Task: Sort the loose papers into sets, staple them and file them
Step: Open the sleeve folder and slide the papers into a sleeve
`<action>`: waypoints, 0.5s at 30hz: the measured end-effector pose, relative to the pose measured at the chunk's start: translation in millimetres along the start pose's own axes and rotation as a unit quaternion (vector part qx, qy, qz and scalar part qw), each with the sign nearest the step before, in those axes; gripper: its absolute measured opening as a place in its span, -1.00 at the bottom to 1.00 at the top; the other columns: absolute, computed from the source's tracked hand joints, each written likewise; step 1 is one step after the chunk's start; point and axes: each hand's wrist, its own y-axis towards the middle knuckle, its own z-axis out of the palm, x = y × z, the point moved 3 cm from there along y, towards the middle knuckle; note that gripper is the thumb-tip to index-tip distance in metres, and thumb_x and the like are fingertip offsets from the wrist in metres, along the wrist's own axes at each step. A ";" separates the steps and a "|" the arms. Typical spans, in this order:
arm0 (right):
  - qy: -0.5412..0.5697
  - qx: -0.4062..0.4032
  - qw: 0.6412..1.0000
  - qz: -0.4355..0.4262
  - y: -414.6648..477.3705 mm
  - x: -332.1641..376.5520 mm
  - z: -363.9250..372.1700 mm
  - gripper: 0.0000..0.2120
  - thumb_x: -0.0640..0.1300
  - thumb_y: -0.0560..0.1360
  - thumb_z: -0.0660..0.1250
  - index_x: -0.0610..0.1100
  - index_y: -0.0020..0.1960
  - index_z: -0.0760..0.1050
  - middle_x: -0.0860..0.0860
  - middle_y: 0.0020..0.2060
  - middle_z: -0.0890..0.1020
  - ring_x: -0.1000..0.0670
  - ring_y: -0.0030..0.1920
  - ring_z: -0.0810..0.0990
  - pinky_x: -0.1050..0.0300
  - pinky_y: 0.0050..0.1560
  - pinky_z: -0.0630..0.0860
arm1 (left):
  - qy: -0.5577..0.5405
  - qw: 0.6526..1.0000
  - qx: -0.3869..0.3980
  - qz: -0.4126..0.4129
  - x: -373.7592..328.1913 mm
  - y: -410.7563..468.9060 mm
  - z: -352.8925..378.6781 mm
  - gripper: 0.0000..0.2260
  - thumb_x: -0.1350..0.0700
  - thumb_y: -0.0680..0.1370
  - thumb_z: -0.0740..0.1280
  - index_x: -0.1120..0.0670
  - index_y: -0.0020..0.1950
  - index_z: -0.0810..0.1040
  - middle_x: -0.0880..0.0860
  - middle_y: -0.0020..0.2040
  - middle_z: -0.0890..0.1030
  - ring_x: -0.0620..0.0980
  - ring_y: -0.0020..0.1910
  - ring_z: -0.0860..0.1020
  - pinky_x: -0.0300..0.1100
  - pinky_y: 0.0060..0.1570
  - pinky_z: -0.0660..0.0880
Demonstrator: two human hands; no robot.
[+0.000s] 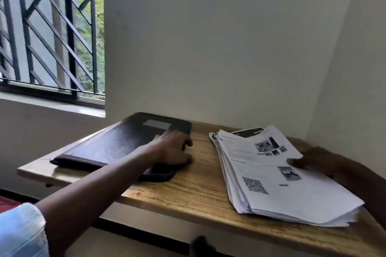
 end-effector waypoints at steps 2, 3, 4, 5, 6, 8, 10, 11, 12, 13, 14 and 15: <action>-0.034 -0.035 0.999 0.017 5.9 -13.6 -10.7 -0.82 -0.10 0.52 0.52 -0.22 -0.08 0.65 -0.03 -0.21 0.66 0.09 -0.31 0.60 0.25 -0.34 0.46 | 0.048 0.998 -0.006 -0.046 -1.0 5.3 4.9 -0.53 -0.35 0.47 0.39 -0.13 0.27 0.49 -0.01 0.33 0.51 0.12 0.39 0.42 0.20 0.33 0.35; -0.051 -0.061 0.997 0.025 9.5 -15.3 -14.5 -0.76 -0.06 0.50 0.54 -0.26 -0.14 0.65 -0.08 -0.25 0.65 -0.01 -0.29 0.61 0.21 -0.38 0.42 | 0.057 0.996 -0.009 -0.069 1.1 6.7 4.3 -0.50 -0.38 0.45 0.38 -0.12 0.23 0.46 0.02 0.34 0.51 0.15 0.38 0.43 0.22 0.32 0.36; -0.079 -0.070 0.994 0.038 8.2 -11.0 -18.0 -0.69 -0.01 0.51 0.54 -0.28 -0.09 0.66 -0.12 -0.22 0.66 -0.12 -0.20 0.64 0.21 -0.34 0.41 | 0.069 0.994 -0.013 -0.088 4.8 8.9 3.0 -0.44 -0.41 0.42 0.38 -0.08 0.24 0.46 0.05 0.32 0.52 0.18 0.35 0.46 0.20 0.29 0.40; -0.125 -0.082 0.988 0.037 11.4 -4.1 -21.3 -0.61 0.07 0.51 0.52 -0.27 0.05 0.65 -0.16 -0.07 0.68 -0.18 -0.03 0.66 0.17 -0.21 0.47 | 0.084 0.991 -0.025 -0.097 8.1 10.2 -1.2 -0.39 -0.43 0.39 0.38 -0.04 0.25 0.48 0.06 0.28 0.55 0.18 0.29 0.52 0.14 0.24 0.47; -0.173 -0.093 0.980 0.021 10.5 11.2 -20.6 -0.53 0.14 0.51 0.49 -0.21 0.21 0.60 -0.17 0.12 0.66 -0.19 0.14 0.63 0.12 -0.02 0.52 | 0.101 0.989 -0.039 -0.096 11.7 12.7 -6.0 -0.36 -0.44 0.35 0.38 -0.01 0.22 0.52 0.06 0.22 0.61 0.16 0.21 0.58 0.07 0.17 0.53; -0.156 -0.115 0.979 -0.056 10.2 49.4 -17.1 -0.53 0.17 0.51 0.47 -0.07 0.30 0.52 -0.10 0.21 0.65 -0.15 0.18 0.60 0.06 0.14 0.50 | 0.121 0.988 -0.056 -0.080 14.4 17.3 -16.7 -0.42 -0.40 0.30 0.37 0.04 0.05 0.60 0.04 0.04 0.68 0.13 0.04 0.63 -0.04 0.05 0.60; -0.069 -0.085 0.984 -0.143 8.6 90.6 -5.0 -0.64 0.13 0.51 0.49 0.00 0.21 0.56 0.00 0.04 0.70 -0.06 0.02 0.65 0.11 0.00 0.50 | 0.108 0.989 -0.064 -0.075 11.5 21.6 -24.7 -0.54 -0.34 0.28 0.41 0.05 -0.18 0.55 0.01 -0.18 0.62 0.10 -0.14 0.60 -0.06 -0.07 0.62; -0.041 -0.066 0.980 -0.181 7.8 112.3 6.3 -0.68 0.12 0.51 0.49 0.01 0.19 0.58 0.05 -0.01 0.69 0.02 -0.02 0.66 0.16 -0.08 0.49 | 0.102 0.990 -0.069 -0.073 10.1 23.3 -27.3 -0.57 -0.31 0.27 0.42 0.05 -0.24 0.52 0.00 -0.24 0.58 0.08 -0.20 0.57 -0.06 -0.12 0.62; -0.022 -0.050 0.976 -0.212 5.5 130.4 18.5 -0.70 0.10 0.51 0.49 0.02 0.18 0.60 0.09 -0.04 0.68 0.09 -0.04 0.64 0.23 -0.11 0.47 | 0.100 0.990 -0.073 -0.068 6.4 23.1 -29.2 -0.58 -0.30 0.26 0.42 0.05 -0.26 0.53 -0.01 -0.27 0.57 0.07 -0.22 0.56 -0.07 -0.15 0.62; -0.004 -0.038 0.969 -0.243 2.9 147.8 33.1 -0.72 0.08 0.51 0.49 0.02 0.16 0.61 0.12 -0.05 0.67 0.15 -0.04 0.63 0.27 -0.12 0.46 | 0.101 0.990 -0.074 -0.064 2.9 22.6 -28.9 -0.60 -0.29 0.26 0.43 0.03 -0.24 0.55 -0.02 -0.27 0.56 0.06 -0.22 0.56 -0.09 -0.18 0.60; 0.017 -0.031 0.963 -0.268 0.8 163.1 48.8 -0.74 0.06 0.52 0.49 0.01 0.15 0.61 0.12 -0.05 0.66 0.17 -0.04 0.61 0.27 -0.09 0.48 | 0.105 0.990 -0.074 -0.058 0.5 22.4 -27.2 -0.62 -0.29 0.28 0.43 0.02 -0.22 0.57 -0.03 -0.27 0.57 0.06 -0.22 0.56 -0.10 -0.20 0.56; 0.033 -0.030 0.957 -0.286 0.5 174.3 63.4 -0.75 0.05 0.52 0.49 -0.01 0.15 0.61 0.11 -0.03 0.65 0.14 -0.02 0.61 0.24 -0.05 0.51 | 0.106 0.990 -0.076 -0.050 -5.5 20.9 -24.3 -0.63 -0.28 0.30 0.43 0.01 -0.19 0.59 -0.04 -0.26 0.58 0.05 -0.21 0.56 -0.11 -0.21 0.52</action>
